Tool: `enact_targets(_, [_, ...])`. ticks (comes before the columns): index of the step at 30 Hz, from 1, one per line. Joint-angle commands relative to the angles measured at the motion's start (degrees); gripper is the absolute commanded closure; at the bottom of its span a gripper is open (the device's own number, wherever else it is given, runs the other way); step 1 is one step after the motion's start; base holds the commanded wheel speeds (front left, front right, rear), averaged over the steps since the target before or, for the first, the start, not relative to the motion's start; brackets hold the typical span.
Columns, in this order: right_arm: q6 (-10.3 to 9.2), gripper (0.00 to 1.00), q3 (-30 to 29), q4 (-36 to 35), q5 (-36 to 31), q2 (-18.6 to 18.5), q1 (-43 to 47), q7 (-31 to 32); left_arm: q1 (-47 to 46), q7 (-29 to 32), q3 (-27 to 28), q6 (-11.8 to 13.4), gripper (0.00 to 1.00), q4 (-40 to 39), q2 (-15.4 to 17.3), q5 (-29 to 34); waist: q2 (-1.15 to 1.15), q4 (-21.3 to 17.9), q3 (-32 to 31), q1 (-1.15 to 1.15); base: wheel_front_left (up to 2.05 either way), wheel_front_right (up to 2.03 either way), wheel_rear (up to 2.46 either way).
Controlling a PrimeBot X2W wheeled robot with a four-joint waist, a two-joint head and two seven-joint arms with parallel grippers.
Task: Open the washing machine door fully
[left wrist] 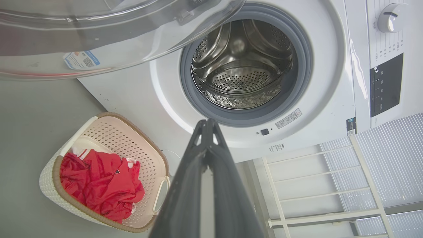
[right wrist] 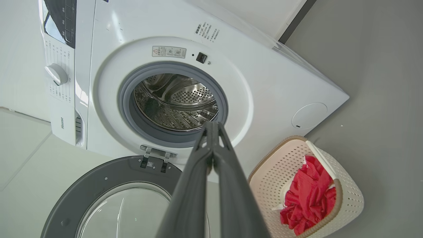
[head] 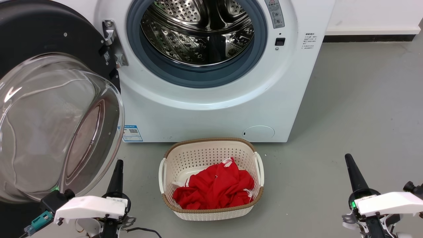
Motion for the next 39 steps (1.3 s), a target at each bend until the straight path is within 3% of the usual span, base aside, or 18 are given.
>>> enact_targets(1, [-0.01, 1.00, -0.2, -0.2, 1.2, -0.4, -1.5, 0.3, -1.1, 0.2, 0.2, -0.5, 1.00, -0.3, 0.0, -1.1, 0.00, 0.0, 0.0, 0.00, 0.00, 0.00, 0.00])
enact_targets(39, [-0.03, 1.00, -1.8, 1.7, 20.7, -0.1, -2.6, 4.0, -1.4, 5.1, 2.4, -2.7, 1.00, 1.2, 0.0, -20.5, 0.00, -0.1, -1.0, 0.00, 0.00, 0.00, 0.00])
